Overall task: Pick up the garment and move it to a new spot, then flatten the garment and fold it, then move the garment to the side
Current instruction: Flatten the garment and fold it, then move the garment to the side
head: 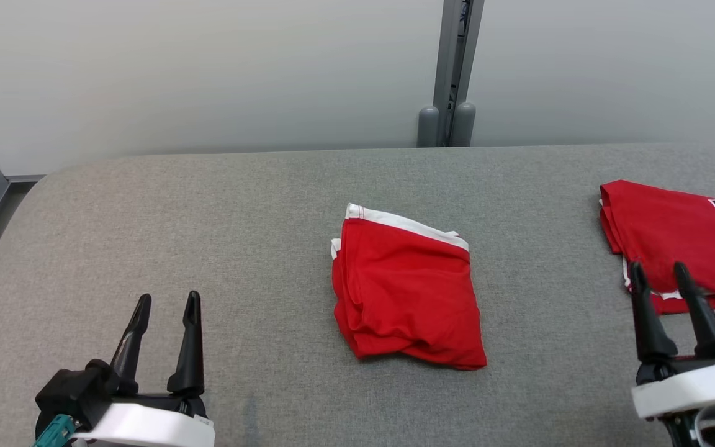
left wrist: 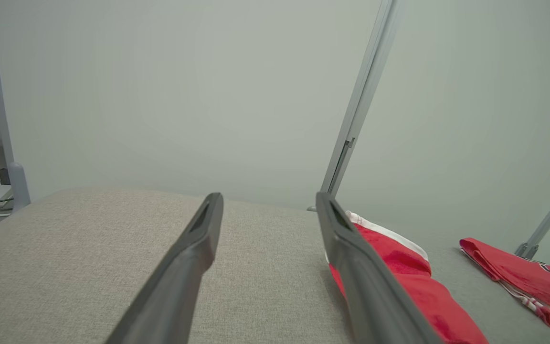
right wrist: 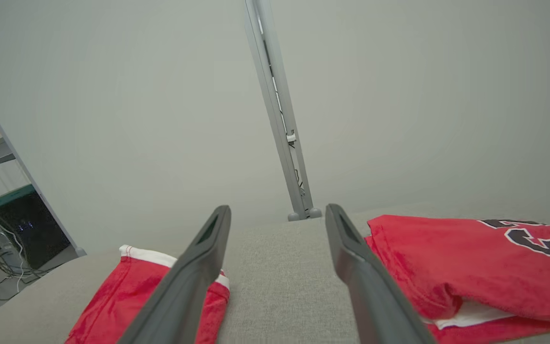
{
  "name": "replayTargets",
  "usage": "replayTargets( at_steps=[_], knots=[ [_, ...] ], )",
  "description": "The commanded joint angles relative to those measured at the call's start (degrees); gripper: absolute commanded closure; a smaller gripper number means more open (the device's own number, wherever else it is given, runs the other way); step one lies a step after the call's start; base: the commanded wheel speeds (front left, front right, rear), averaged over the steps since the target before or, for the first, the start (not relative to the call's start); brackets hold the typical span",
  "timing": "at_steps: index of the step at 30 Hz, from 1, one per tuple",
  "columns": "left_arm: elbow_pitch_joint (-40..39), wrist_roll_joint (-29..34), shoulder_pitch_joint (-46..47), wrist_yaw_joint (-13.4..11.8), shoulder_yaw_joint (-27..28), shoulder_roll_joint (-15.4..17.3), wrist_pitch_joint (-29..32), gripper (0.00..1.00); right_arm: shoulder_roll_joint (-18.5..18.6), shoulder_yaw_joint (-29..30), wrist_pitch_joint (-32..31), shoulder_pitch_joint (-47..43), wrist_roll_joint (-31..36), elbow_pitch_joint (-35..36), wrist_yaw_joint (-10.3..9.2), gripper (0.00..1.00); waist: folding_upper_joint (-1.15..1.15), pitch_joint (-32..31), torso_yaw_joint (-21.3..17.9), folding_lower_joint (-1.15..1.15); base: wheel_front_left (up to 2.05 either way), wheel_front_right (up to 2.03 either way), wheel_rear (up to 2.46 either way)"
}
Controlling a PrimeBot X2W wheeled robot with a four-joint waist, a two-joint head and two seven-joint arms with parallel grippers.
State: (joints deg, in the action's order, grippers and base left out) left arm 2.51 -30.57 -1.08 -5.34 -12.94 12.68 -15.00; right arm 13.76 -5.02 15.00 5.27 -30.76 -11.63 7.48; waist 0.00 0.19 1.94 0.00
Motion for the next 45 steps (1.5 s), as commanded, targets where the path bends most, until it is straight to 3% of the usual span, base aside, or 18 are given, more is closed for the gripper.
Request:
replayTargets(
  at_steps=[1,6,13,21,24,29,33,45],
  knots=[
    [0.6,1.1,-1.2,0.8,0.7,-0.5,-0.2,0.0,-0.8,1.0,0.2,-1.3,2.6,1.1,0.03,0.0,0.0,0.3,-0.3,0.0,0.0,0.0,0.0],
    [2.5,5.1,-0.9,3.6,3.6,-3.4,-0.2,0.0,-4.3,1.9,0.2,-3.6,9.1,3.7,0.02,0.0,0.0,0.6,-0.8,0.0,0.0,0.0,0.0],
    [4.8,8.1,-0.9,7.2,7.2,-6.5,-0.2,0.0,-5.1,1.8,0.2,-3.6,11.2,4.0,0.02,0.0,0.0,0.6,-0.8,0.0,0.0,0.0,0.0],
    [6.5,10.8,-0.1,9.9,10.0,-8.5,-0.2,0.0,-5.3,0.9,0.2,-1.8,9.5,2.6,0.03,0.0,0.0,0.8,-0.3,0.0,0.0,0.0,0.0],
    [6.8,11.5,0.3,10.5,10.4,-8.9,-0.2,0.0,-5.6,-2.0,0.1,0.5,5.3,-2.2,0.04,0.0,0.0,1.1,0.0,0.0,0.0,0.0,0.0],
    [7.6,12.3,1.1,11.3,10.1,-9.2,-0.2,0.0,-5.6,-8.1,-10.2,8.3,-8.1,-12.7,0.06,0.0,0.0,1.7,1.6,0.0,0.0,0.0,0.0],
    [8.0,12.4,2.0,11.7,10.0,-9.4,-0.2,0.0,-4.7,-9.6,-19.3,14.3,-14.8,-21.0,0.03,0.0,0.0,2.2,3.4,0.0,0.0,0.0,0.0],
    [9.5,11.8,3.2,12.2,8.8,-9.7,-0.2,0.0,-4.8,-9.0,-36.3,26.5,-23.1,-40.9,0.03,0.0,0.0,3.9,10.7,0.0,0.0,0.0,0.0]
  ],
)
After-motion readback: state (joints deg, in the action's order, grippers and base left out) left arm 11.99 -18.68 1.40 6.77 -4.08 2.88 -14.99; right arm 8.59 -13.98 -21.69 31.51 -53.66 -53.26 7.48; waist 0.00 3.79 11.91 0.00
